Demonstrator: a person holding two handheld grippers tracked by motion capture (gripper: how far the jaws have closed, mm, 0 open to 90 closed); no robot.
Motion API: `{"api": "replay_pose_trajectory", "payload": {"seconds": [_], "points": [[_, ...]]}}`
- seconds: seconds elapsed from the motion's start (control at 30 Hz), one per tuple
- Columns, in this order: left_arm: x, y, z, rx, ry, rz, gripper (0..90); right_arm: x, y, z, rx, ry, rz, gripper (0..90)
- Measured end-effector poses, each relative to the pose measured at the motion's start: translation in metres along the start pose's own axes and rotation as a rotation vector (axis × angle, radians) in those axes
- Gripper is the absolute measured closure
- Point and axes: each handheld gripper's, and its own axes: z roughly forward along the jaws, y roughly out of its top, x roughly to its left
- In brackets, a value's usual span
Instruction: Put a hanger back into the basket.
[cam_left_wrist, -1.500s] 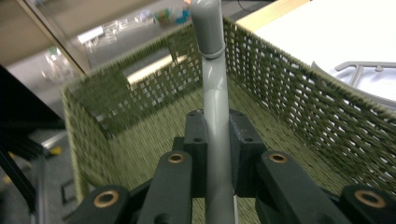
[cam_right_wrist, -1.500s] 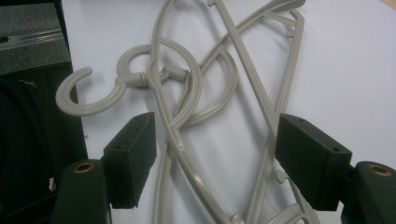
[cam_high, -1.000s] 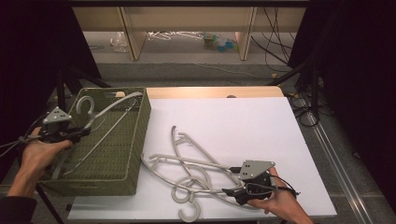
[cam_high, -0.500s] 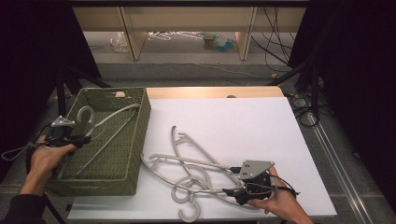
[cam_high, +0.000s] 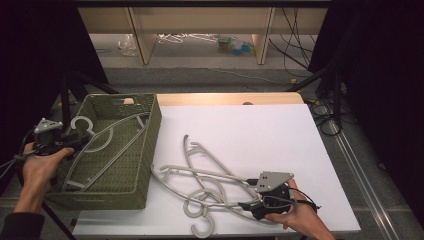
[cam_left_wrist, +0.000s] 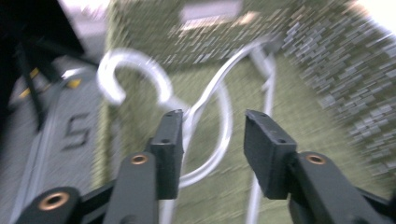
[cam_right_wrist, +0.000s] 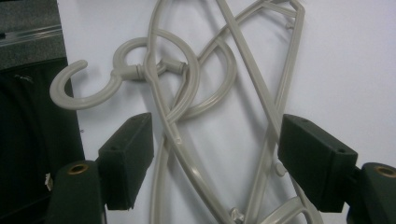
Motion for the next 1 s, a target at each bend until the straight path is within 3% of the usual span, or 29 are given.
{"api": "replay_pose_trajectory", "payload": {"seconds": [0.03, 0.1, 0.13, 0.17, 0.23, 0.27, 0.37, 0.4, 0.43, 0.67, 0.7, 0.73, 0.8, 0.83, 1.0], "points": [[0.0, 0.0, 0.0, 0.0, 0.0, 0.0, 53.6, 0.0, 0.0, 0.0, 0.0, 0.0, 0.0, 27.7], [-0.014, 0.001, -0.009, -0.041, -0.029, 0.011, 48.8, -0.001, -0.001, 0.0, -0.002, 0.001, 0.007, 27.2], [-0.029, 0.001, -0.017, -0.074, -0.072, 0.033, 47.0, -0.001, -0.001, 0.001, -0.003, 0.0, 0.005, 27.1], [-0.029, 0.001, -0.017, -0.074, -0.072, 0.033, 45.3, -0.001, -0.001, 0.001, -0.003, 0.0, 0.005, 27.1], [-0.051, -0.001, -0.027, -0.125, -0.142, 0.038, 42.0, -0.001, -0.002, 0.001, -0.002, 0.007, 0.007, 27.0], [-0.051, -0.001, -0.027, -0.125, -0.142, 0.038, 40.5, -0.001, -0.002, 0.001, -0.002, 0.007, 0.007, 27.0], [-0.071, -0.005, -0.034, -0.171, -0.238, 0.014, 37.0, -0.001, -0.004, 0.002, -0.002, 0.013, 0.017, 26.8], [-0.085, -0.008, -0.036, -0.197, -0.296, 0.005, 35.1, -0.002, -0.005, 0.002, -0.003, 0.014, 0.018, 26.8], [-0.085, -0.008, -0.036, -0.197, -0.296, 0.005, 34.0, -0.002, -0.005, 0.003, -0.004, 0.017, 0.017, 26.7], [-0.137, -0.018, -0.042, -0.241, -0.432, 0.087, 30.6, -0.005, -0.008, 0.005, -0.017, 0.023, 0.033, 25.8], [-0.15, -0.023, -0.041, -0.244, -0.464, 0.103, 28.5, -0.005, -0.008, 0.005, -0.022, 0.025, 0.037, 25.7], [-0.15, -0.023, -0.041, -0.244, -0.464, 0.103, 27.9, -0.005, -0.008, 0.005, -0.022, 0.025, 0.037, 25.7], [-0.169, -0.031, -0.041, -0.252, -0.501, 0.15, 26.4, -0.002, -0.007, 0.007, -0.03, 0.029, 0.042, 24.7], [-0.169, -0.031, -0.041, -0.252, -0.501, 0.15, 26.0, -0.002, -0.007, 0.007, -0.03, 0.029, 0.042, 24.7], [-0.196, -0.049, -0.039, -0.261, -0.542, 0.183, 24.1, 0.004, -0.006, 0.012, -0.018, 0.045, 0.035, 23.0]]}}
